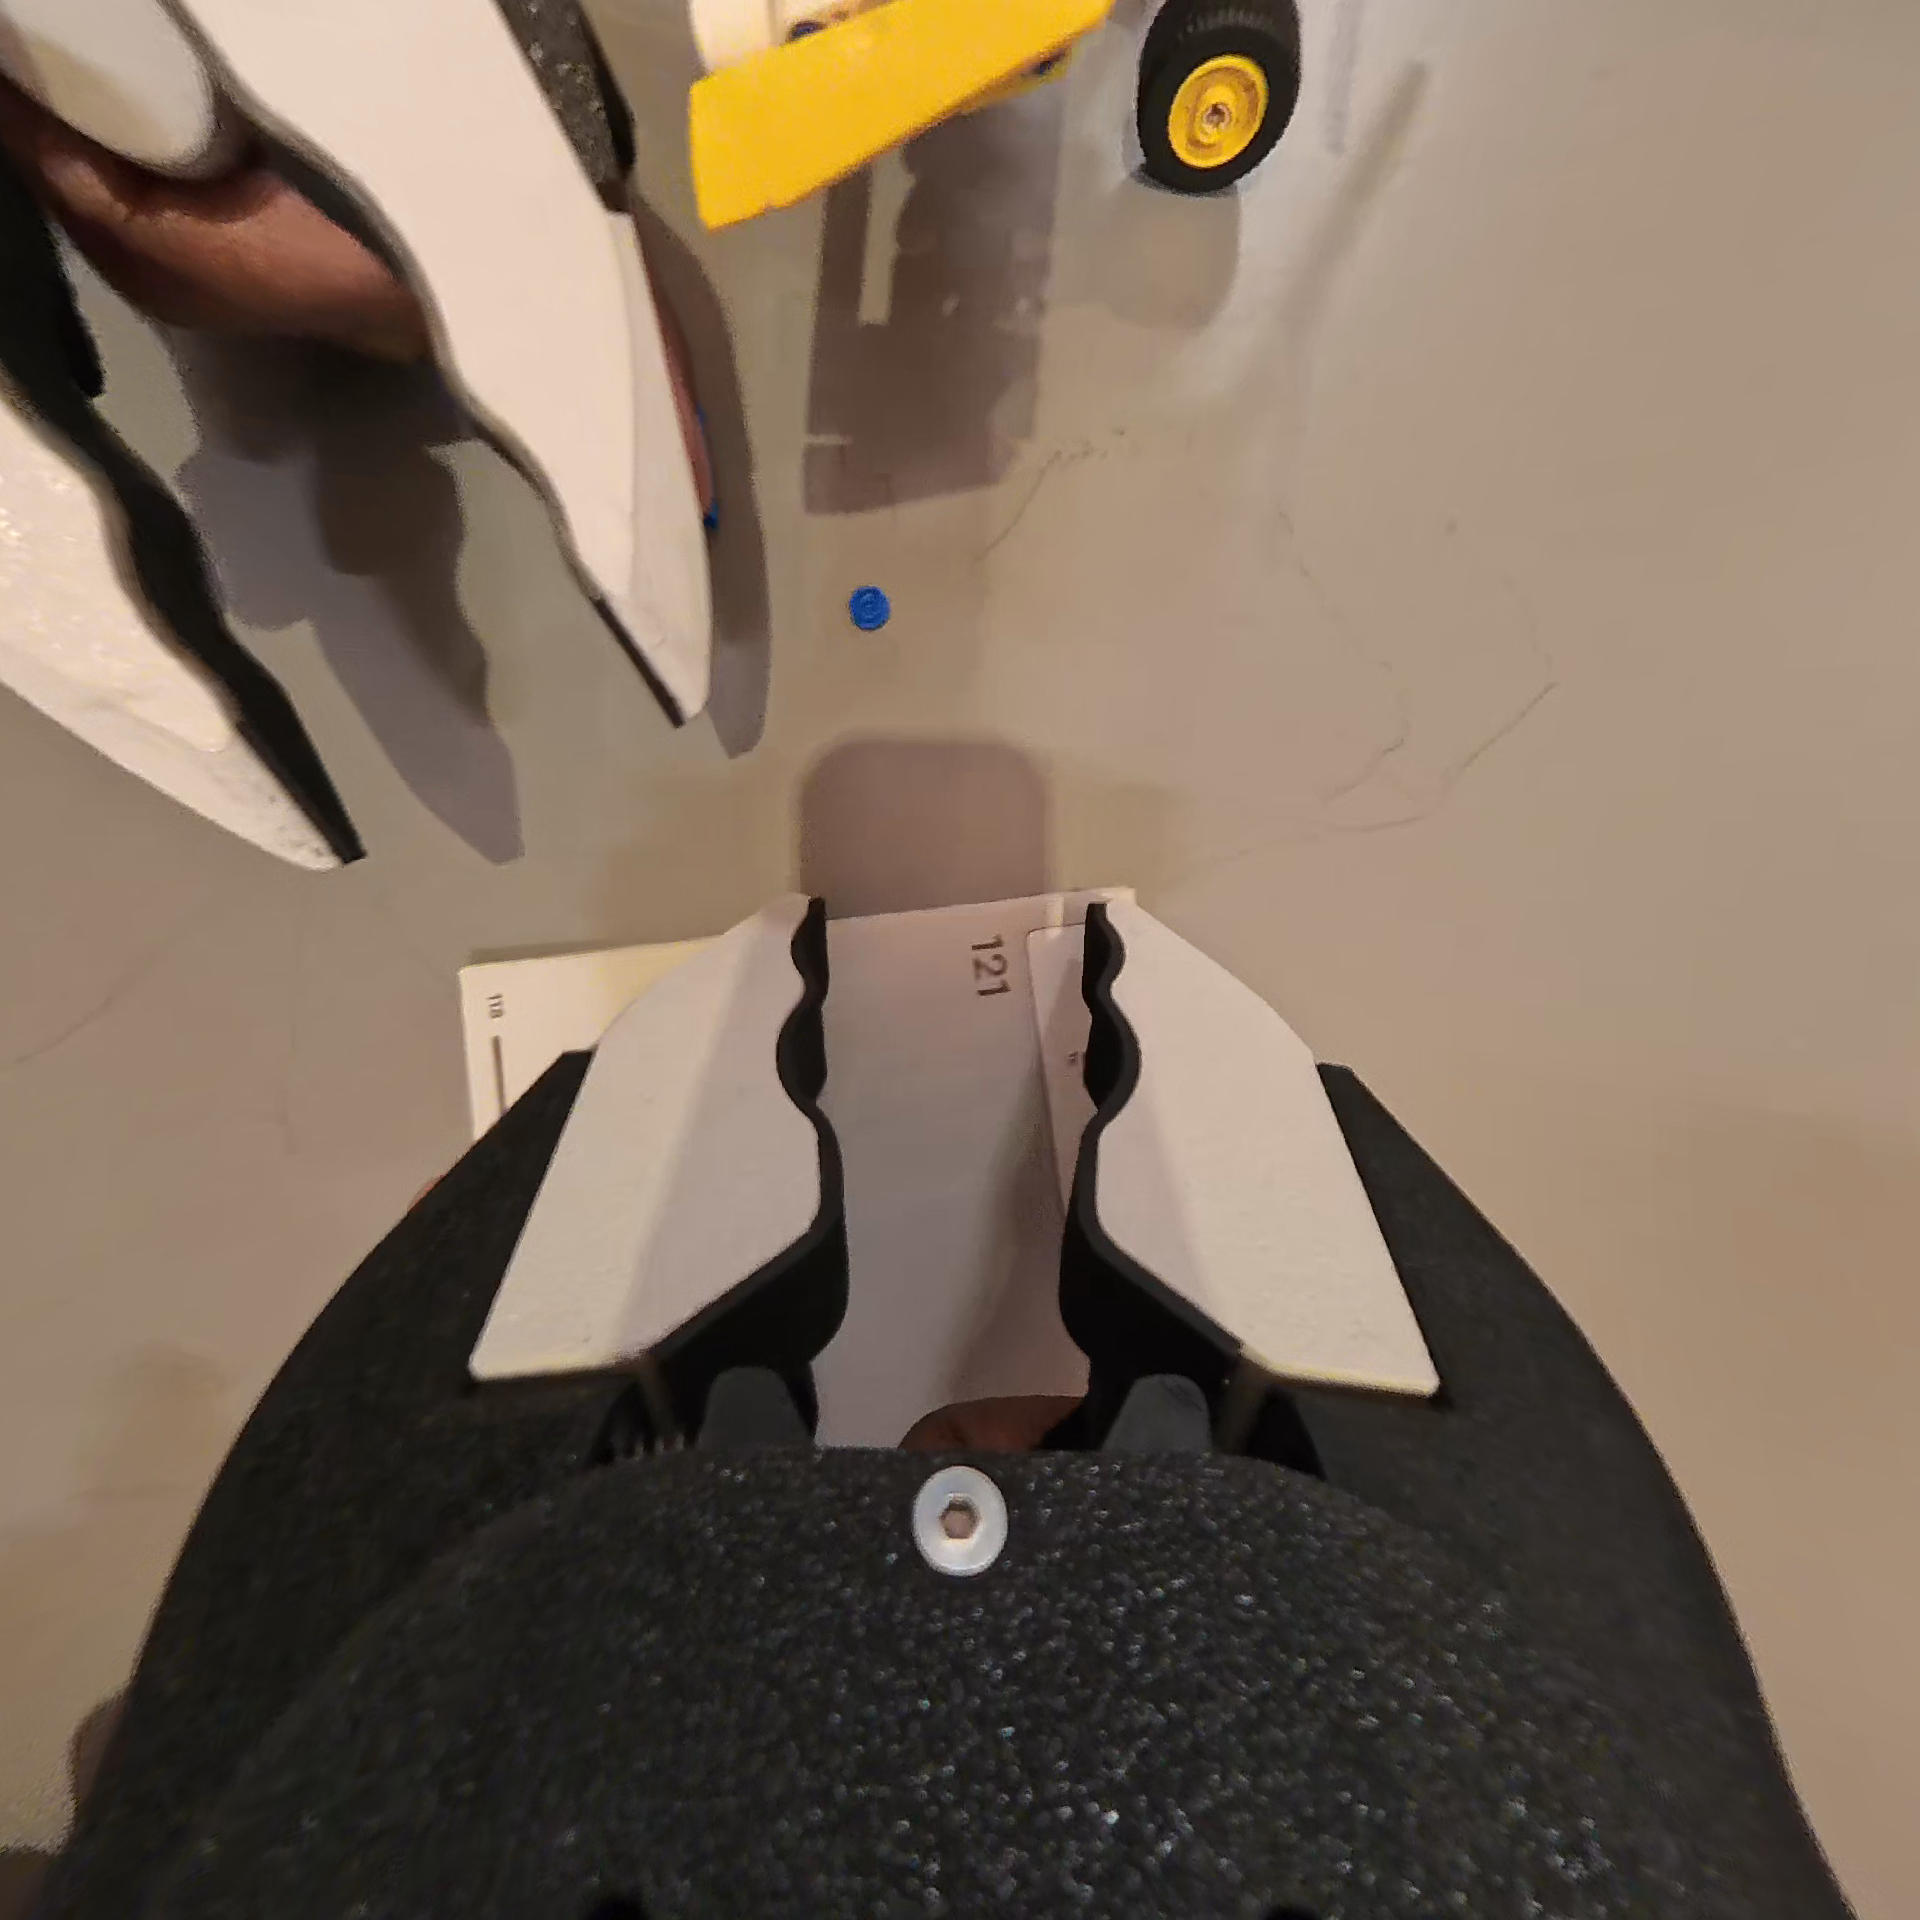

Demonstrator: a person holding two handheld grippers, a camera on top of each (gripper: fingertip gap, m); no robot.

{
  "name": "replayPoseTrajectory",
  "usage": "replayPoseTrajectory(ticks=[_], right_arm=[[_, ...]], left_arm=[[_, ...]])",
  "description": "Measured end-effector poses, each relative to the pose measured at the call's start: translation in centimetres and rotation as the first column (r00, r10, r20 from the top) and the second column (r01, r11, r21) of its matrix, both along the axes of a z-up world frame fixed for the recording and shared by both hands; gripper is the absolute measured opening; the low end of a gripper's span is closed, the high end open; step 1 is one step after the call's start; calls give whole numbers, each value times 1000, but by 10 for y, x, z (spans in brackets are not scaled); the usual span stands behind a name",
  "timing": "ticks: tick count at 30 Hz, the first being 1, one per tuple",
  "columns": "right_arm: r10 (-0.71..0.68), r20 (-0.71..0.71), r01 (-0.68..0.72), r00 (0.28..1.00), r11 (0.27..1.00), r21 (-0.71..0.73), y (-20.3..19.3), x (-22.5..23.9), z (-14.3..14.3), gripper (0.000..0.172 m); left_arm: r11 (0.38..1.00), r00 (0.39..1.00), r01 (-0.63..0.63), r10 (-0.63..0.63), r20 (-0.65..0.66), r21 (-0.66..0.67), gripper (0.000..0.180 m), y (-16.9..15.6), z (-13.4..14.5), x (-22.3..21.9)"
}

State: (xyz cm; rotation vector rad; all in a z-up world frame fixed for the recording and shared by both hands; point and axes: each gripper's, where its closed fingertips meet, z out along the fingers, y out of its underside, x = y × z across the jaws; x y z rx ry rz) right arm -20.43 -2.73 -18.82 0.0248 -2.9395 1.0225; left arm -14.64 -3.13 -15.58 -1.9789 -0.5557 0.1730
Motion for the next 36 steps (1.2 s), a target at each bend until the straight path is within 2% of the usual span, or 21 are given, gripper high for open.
replayPoseTrajectory(ticks=[12,21,26,36], right_arm=[[85,64,-88,994,995,50,23,61,-5,58],[107,-39,-105,993,992,68,29,75,-8,61],[113,-106,-108,988,993,51,28,80,-6,54],[91,-106,-87,990,996,33,32,77,-6,39]], left_arm=[[1000,1000,-6,6,1,-4,46,-1,-1,-1],[1000,1000,-14,14,1,-1,46,-2,-1,-3],[1000,1000,-14,14,3,-1,46,-2,-1,-3],[1000,1000,-14,14,2,-2,45,-2,-1,-3]])
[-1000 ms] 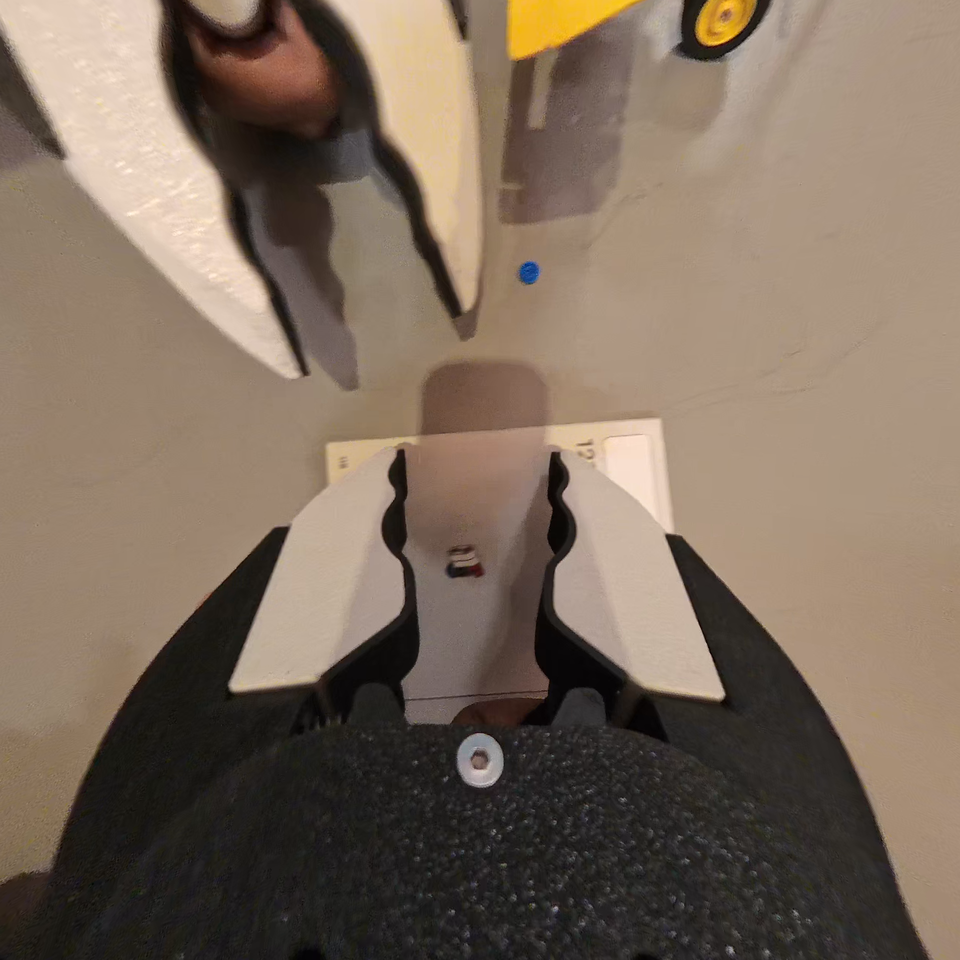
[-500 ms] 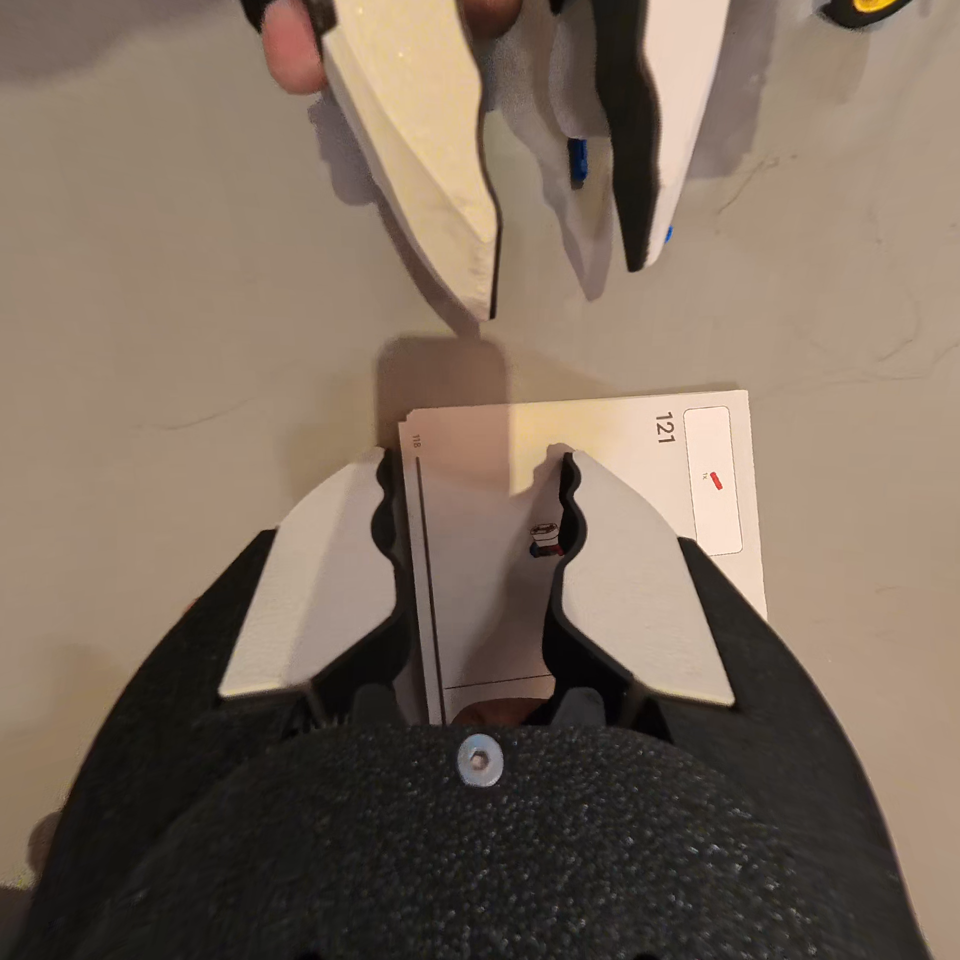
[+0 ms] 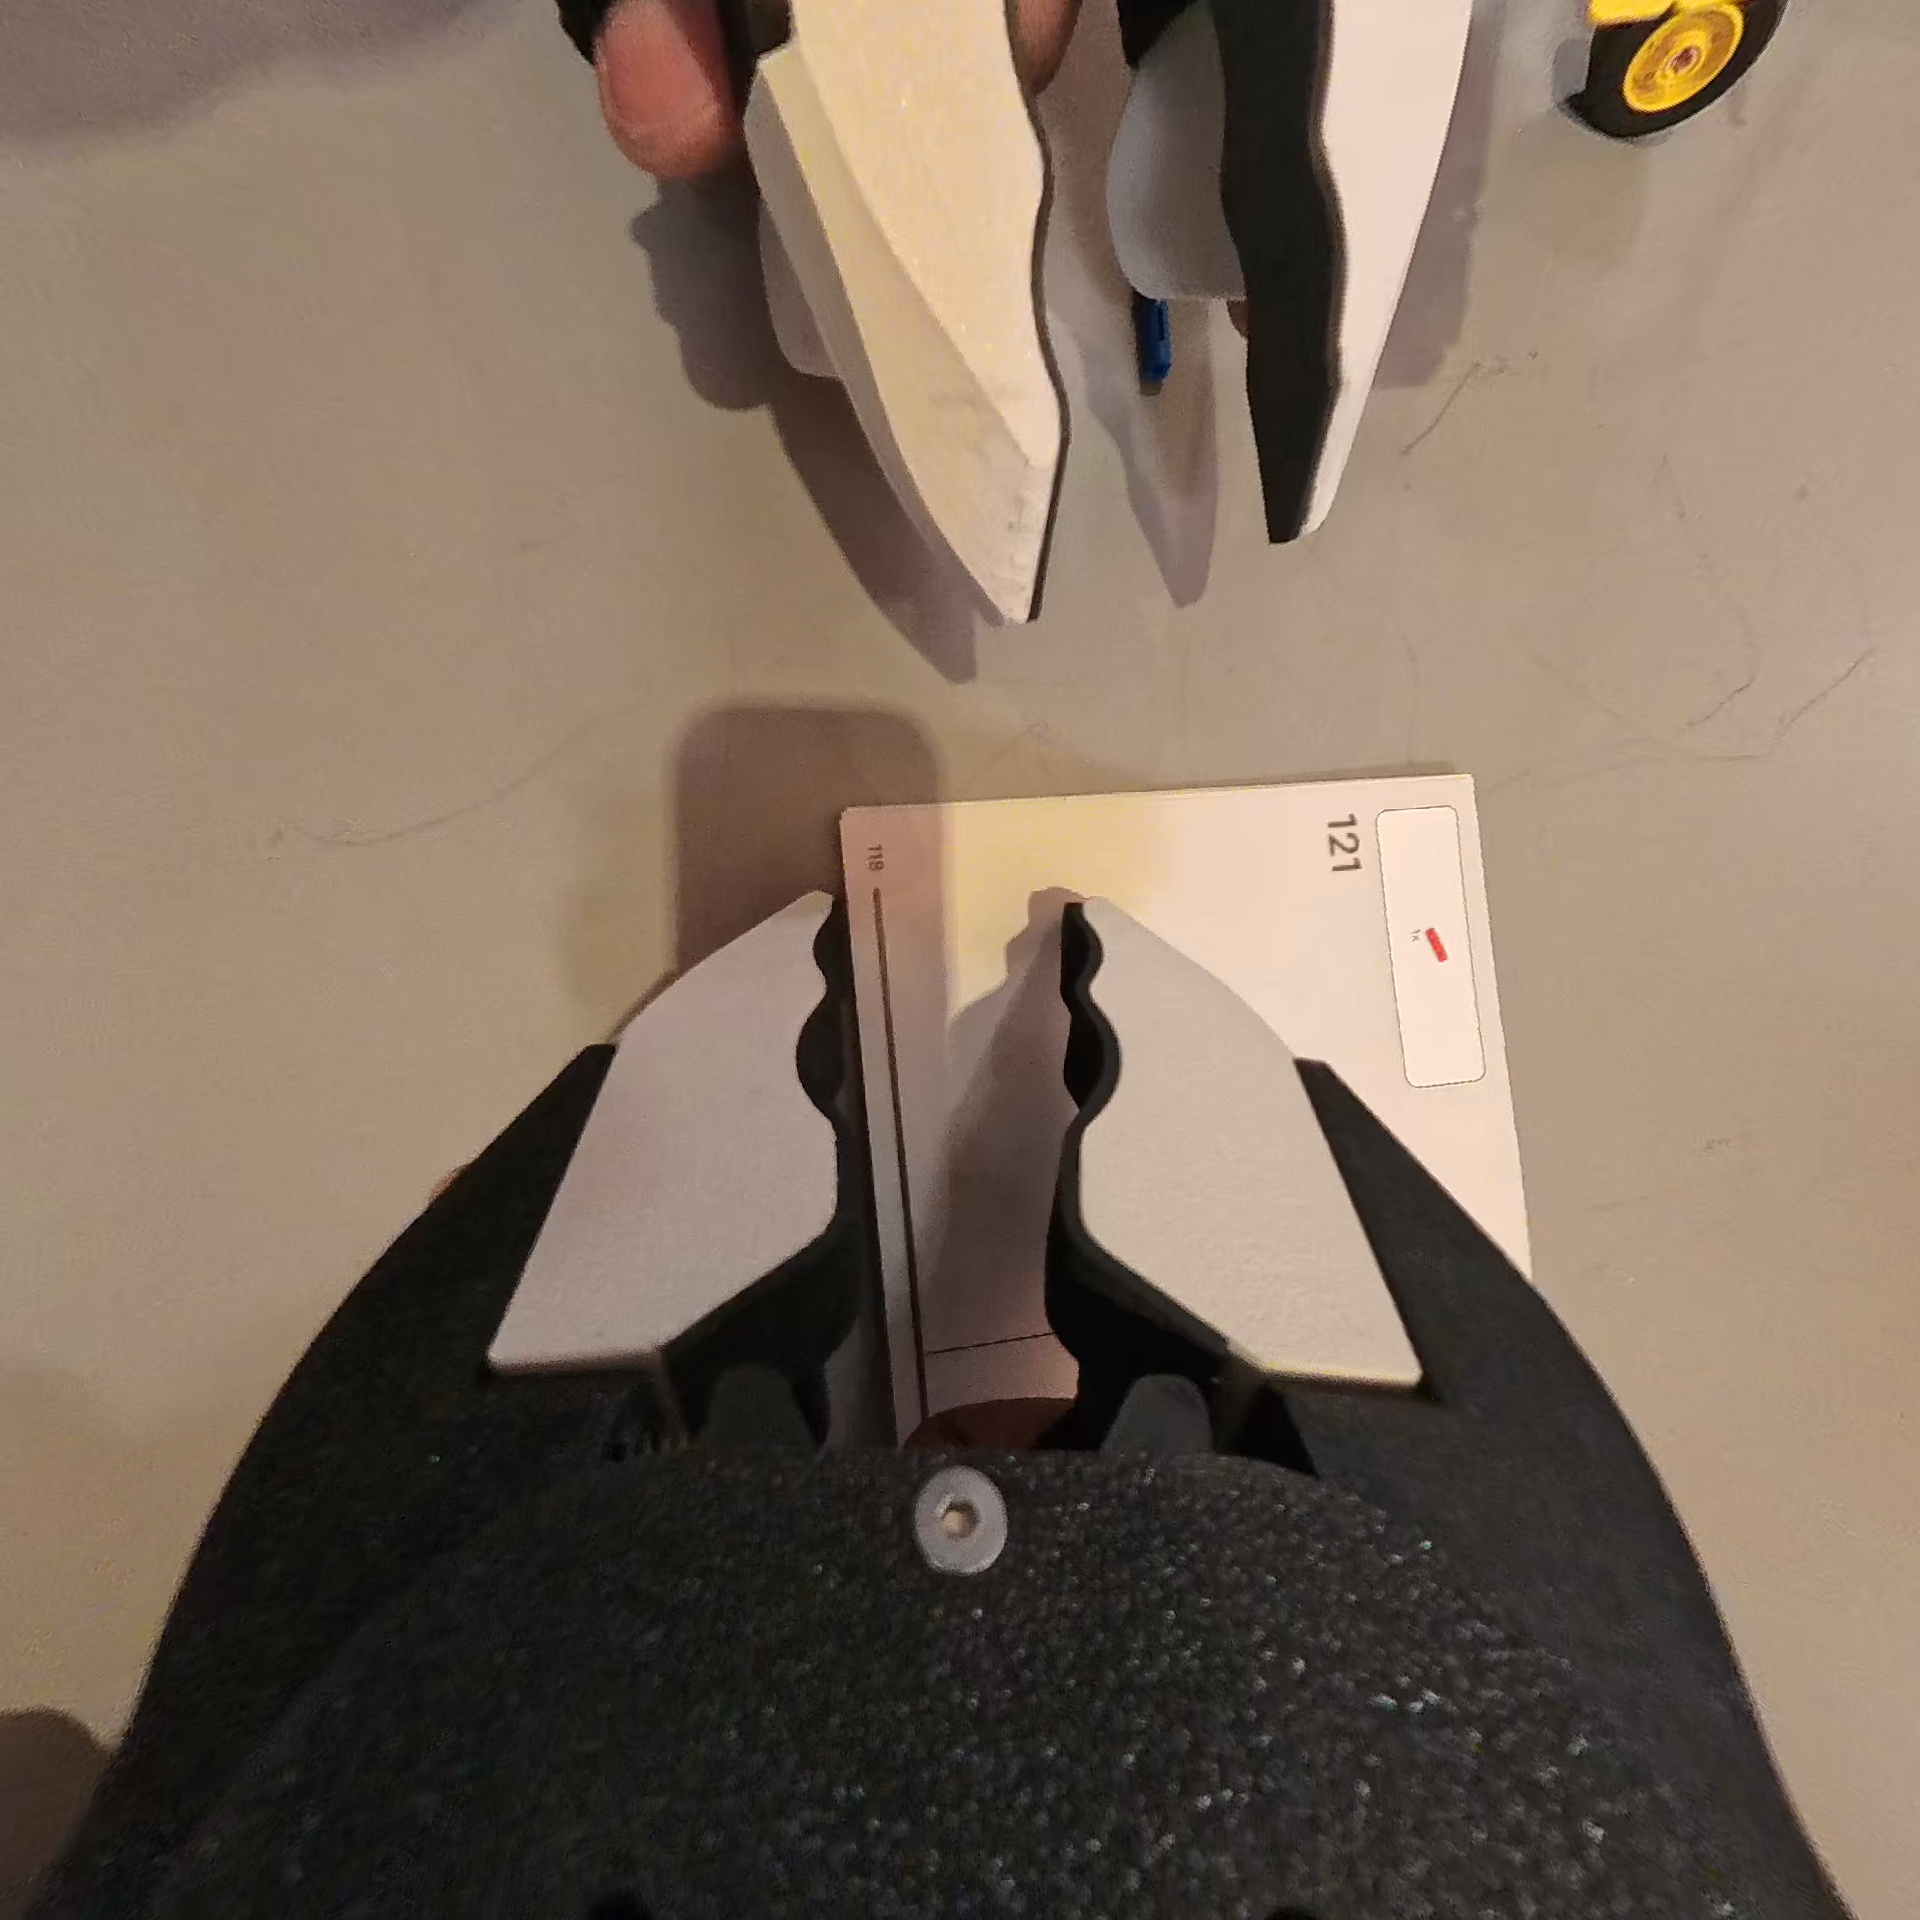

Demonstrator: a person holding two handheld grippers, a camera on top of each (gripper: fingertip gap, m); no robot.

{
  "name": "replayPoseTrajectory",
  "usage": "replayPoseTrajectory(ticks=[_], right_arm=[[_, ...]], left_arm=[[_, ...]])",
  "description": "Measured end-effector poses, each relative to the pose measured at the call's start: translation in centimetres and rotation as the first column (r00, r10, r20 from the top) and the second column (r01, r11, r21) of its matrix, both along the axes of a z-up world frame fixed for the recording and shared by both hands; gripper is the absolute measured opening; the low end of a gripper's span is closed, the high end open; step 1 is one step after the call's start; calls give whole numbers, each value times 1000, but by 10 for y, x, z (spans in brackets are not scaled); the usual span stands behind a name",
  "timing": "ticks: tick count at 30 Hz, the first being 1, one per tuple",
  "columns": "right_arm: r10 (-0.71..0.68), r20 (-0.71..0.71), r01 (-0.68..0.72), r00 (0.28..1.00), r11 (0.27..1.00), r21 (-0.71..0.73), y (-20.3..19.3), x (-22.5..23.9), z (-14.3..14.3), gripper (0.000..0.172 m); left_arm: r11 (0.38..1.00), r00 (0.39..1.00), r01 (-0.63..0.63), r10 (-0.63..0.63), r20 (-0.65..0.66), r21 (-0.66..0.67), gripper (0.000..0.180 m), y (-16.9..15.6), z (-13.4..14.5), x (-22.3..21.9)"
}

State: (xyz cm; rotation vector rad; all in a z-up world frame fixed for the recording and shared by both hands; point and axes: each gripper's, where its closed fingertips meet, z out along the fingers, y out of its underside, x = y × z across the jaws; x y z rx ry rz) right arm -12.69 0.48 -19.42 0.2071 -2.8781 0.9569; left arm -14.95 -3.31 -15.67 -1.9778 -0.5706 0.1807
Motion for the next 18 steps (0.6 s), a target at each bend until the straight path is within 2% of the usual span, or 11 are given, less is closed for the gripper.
replayPoseTrajectory(ticks=[18], right_arm=[[-19,86,21,996,999,-30,6,5,0,29]], left_arm=[[1000,1000,6,-6,-2,-9,45,1,-1,1]])
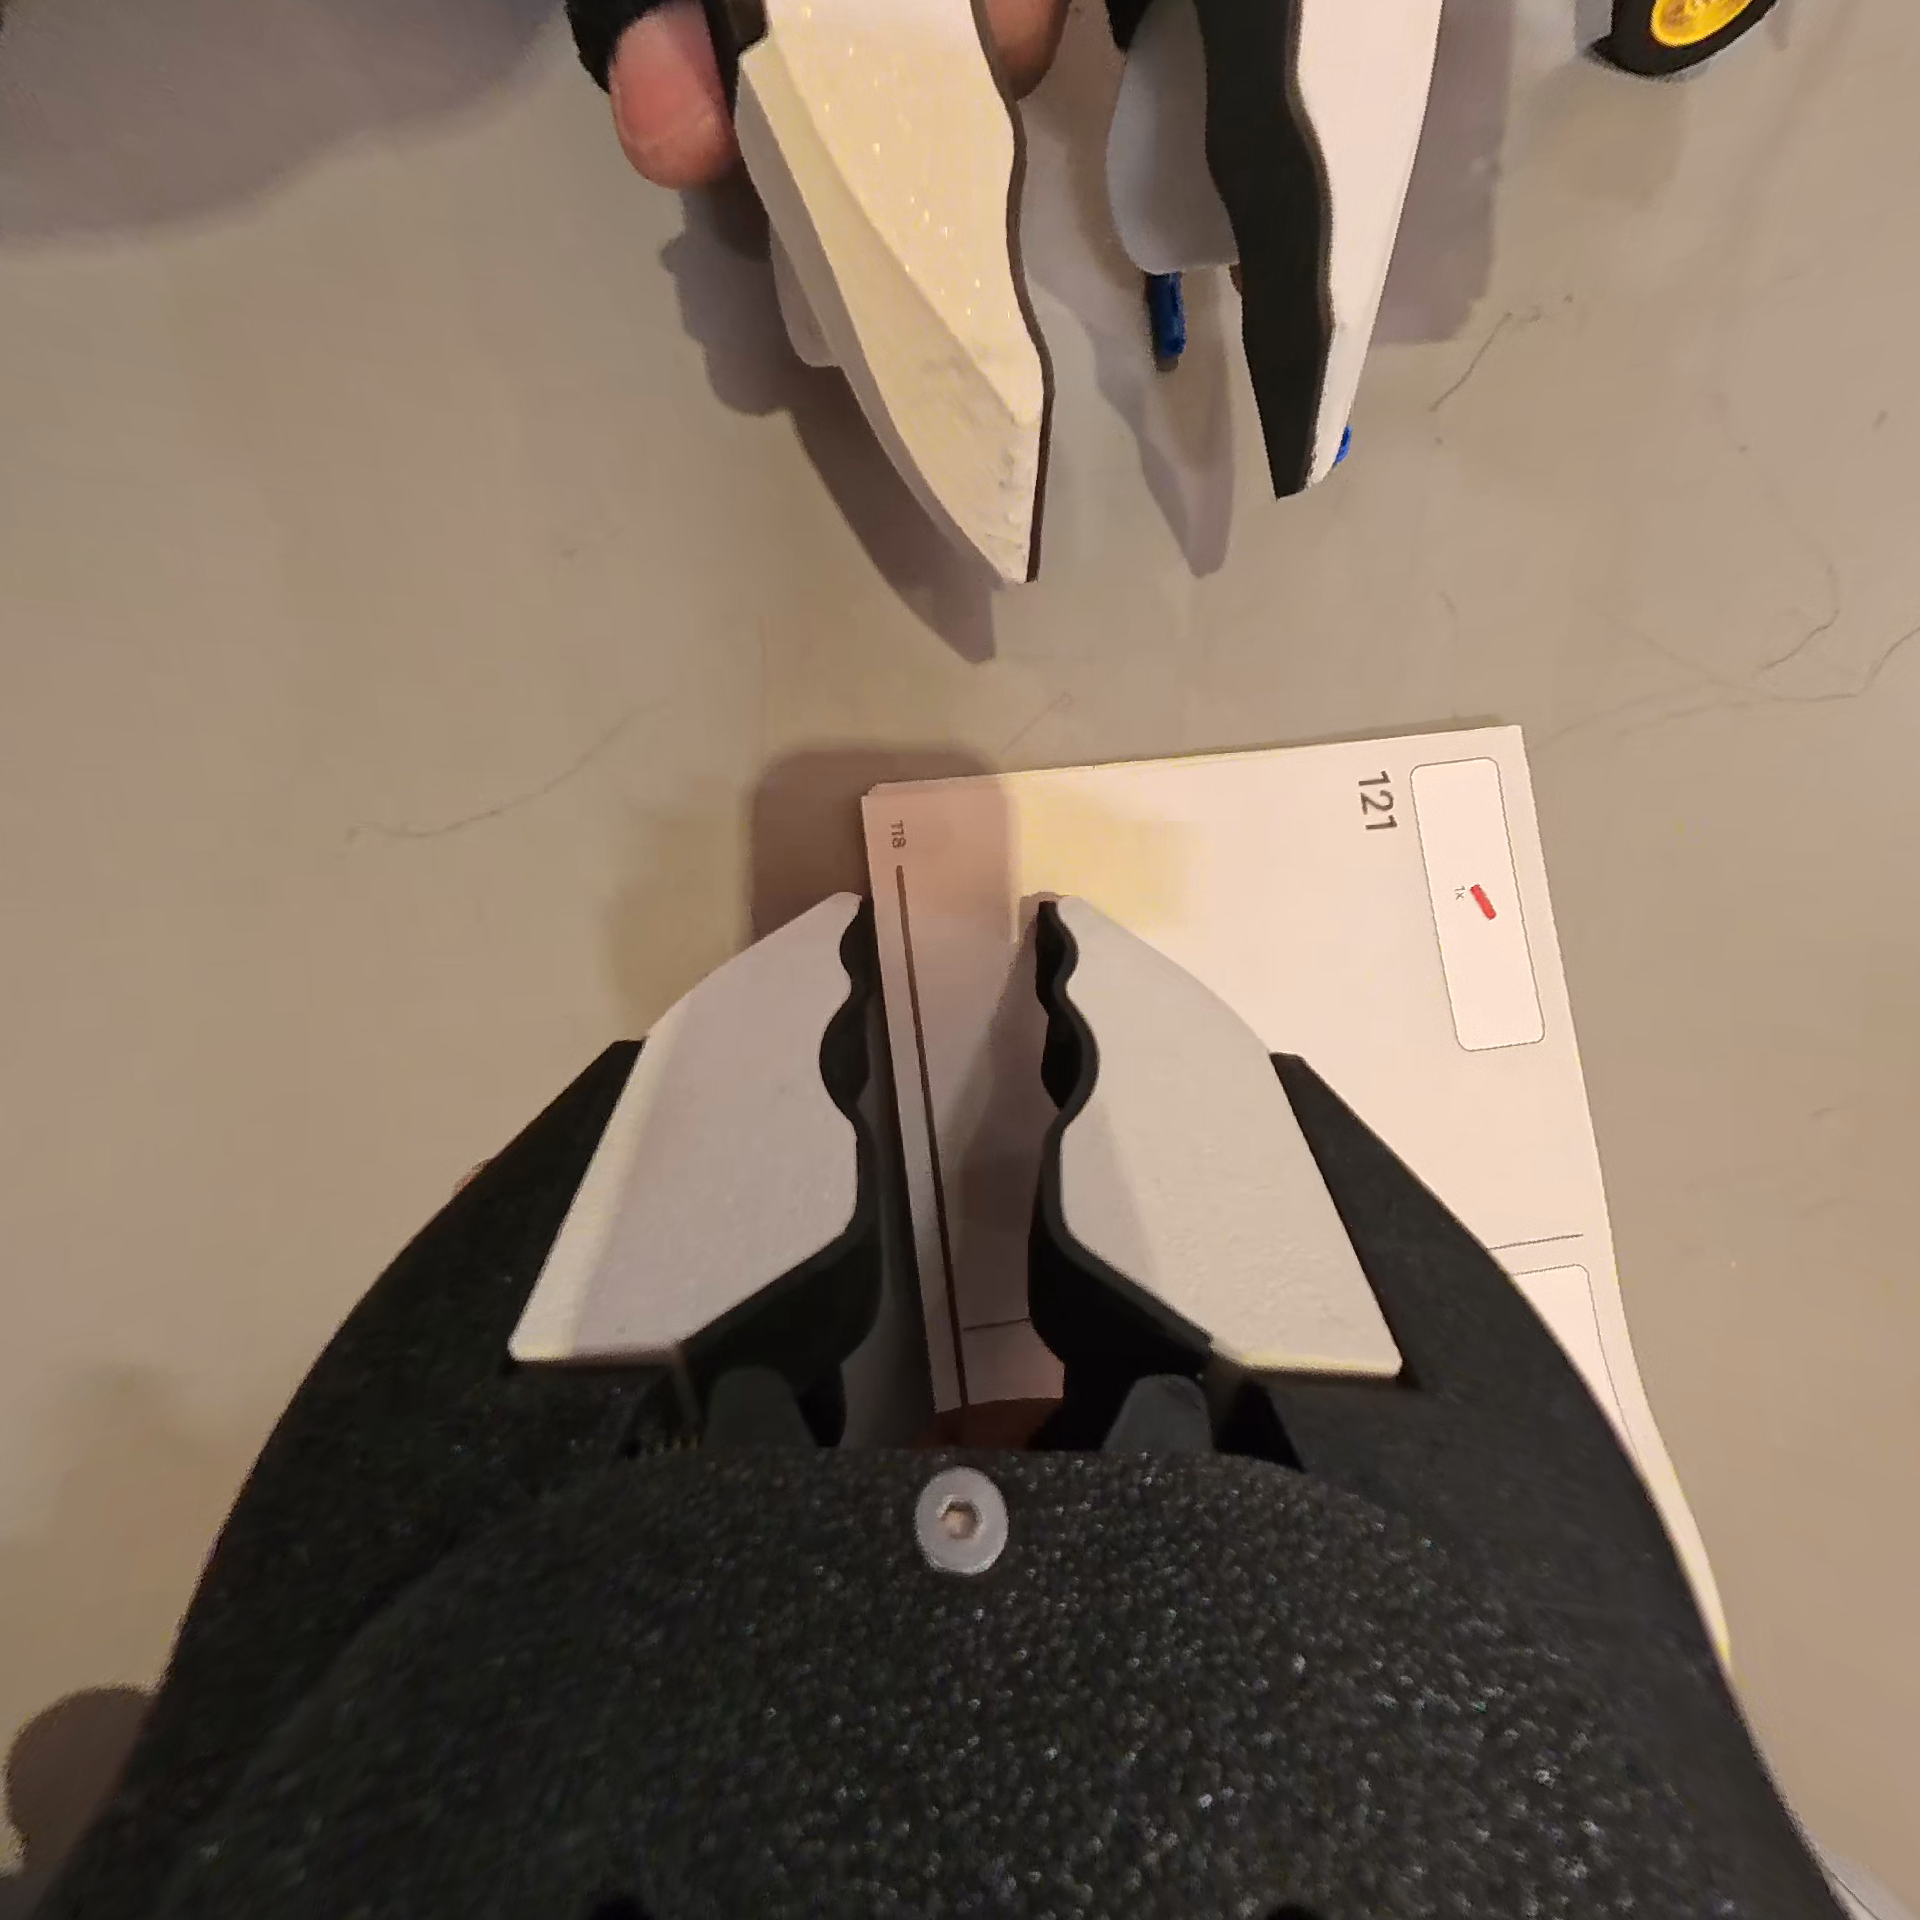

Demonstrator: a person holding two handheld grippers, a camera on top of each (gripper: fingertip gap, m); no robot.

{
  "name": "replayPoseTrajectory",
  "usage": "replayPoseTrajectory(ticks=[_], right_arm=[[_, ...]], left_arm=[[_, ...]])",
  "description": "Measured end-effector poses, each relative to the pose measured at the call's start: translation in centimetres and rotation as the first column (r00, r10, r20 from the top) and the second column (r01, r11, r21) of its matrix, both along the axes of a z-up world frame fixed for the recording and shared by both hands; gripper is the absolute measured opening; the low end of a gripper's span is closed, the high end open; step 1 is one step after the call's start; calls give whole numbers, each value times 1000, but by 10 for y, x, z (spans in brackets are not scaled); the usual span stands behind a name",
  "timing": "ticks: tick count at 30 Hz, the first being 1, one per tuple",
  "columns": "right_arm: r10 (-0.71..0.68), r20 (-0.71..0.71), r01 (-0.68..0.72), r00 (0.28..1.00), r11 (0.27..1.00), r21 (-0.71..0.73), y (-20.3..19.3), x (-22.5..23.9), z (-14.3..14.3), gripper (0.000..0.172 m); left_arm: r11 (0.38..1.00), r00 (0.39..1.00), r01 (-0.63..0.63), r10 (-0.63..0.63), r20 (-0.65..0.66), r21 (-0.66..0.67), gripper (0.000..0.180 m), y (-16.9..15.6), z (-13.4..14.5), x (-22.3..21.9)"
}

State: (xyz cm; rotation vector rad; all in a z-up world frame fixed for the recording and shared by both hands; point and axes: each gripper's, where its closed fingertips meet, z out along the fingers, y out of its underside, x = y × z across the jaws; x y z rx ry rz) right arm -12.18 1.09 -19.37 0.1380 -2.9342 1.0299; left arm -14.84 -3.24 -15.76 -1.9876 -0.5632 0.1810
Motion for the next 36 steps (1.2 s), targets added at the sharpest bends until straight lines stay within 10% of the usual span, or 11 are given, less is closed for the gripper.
replayPoseTrajectory(ticks=[24,36], right_arm=[[-205,-65,203,977,978,-38,8,-11,13,0],[-627,-90,599,774,771,-217,52,-42,44,0]], left_arm=[[1000,1000,7,-7,-10,-15,46,1,-1,2],[1000,999,5,-7,-51,-30,45,6,0,3]])
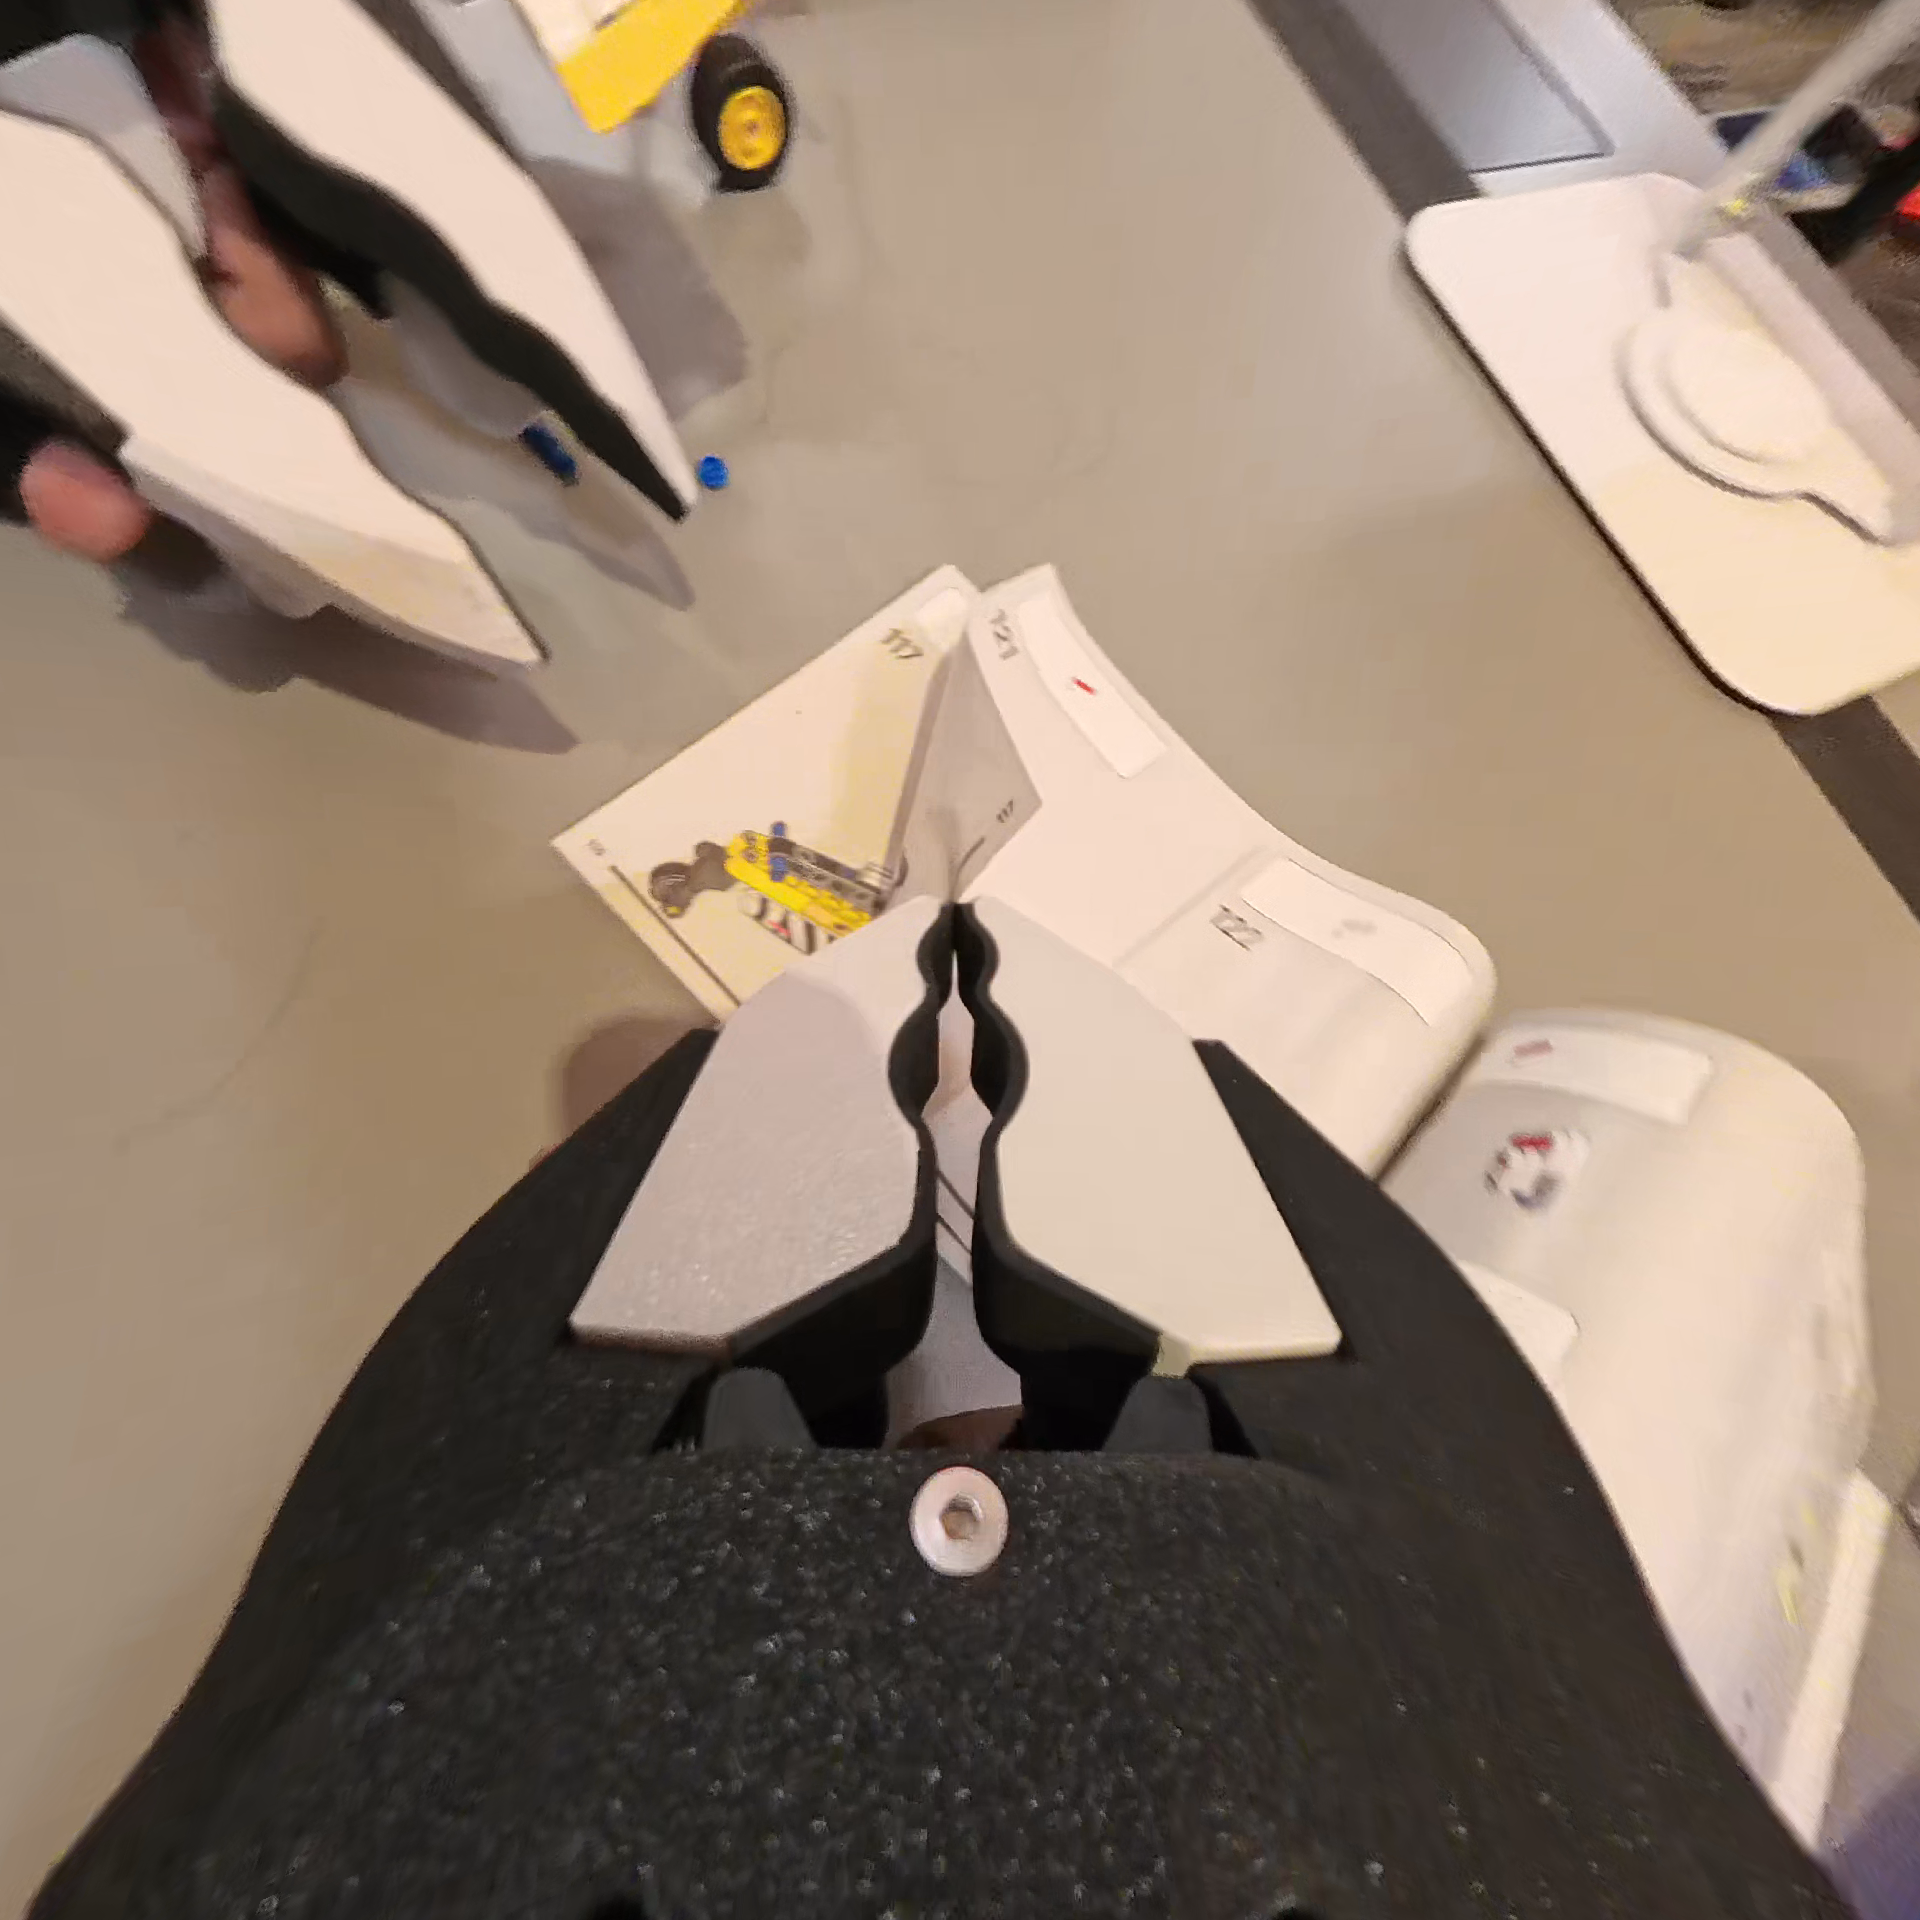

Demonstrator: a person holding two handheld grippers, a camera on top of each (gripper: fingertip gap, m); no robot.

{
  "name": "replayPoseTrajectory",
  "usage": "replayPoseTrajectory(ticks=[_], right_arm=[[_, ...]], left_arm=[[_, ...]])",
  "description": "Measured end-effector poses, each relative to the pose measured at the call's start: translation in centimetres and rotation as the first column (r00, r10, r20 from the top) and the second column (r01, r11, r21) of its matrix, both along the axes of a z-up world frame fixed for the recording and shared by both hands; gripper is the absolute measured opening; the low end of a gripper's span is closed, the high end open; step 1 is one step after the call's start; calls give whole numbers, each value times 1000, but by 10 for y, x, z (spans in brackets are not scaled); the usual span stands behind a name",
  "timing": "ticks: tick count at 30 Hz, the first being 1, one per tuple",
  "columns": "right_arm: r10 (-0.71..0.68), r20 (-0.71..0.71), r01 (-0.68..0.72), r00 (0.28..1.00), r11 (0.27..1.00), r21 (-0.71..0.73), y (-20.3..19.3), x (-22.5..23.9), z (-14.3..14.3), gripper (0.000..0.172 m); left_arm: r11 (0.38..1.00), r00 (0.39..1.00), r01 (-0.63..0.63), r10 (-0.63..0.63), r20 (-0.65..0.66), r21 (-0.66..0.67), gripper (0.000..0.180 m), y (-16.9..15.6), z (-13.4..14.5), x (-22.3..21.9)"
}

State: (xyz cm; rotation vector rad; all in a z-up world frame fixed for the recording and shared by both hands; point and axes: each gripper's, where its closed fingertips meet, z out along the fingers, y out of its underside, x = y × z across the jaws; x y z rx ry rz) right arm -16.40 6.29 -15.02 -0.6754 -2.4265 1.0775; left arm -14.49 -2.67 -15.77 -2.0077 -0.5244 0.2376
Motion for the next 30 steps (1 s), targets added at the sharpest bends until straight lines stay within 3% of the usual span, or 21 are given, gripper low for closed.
replayPoseTrajectory(ticks=[11,20,26,30], right_arm=[[-367,-118,354,923,928,-114,81,-13,28,0],[-539,-153,525,828,842,-127,134,-5,25,0],[-662,-132,642,738,748,-169,162,-1,23,0],[-766,-111,742,633,641,-197,184,1,22,0]], left_arm=[[1000,999,30,-30,-29,-4,37,16,1,8],[999,998,44,-44,-45,-2,36,32,3,13],[999,998,44,-44,-40,-1,35,39,2,15],[998,997,60,-60,-43,1,35,44,3,19]])
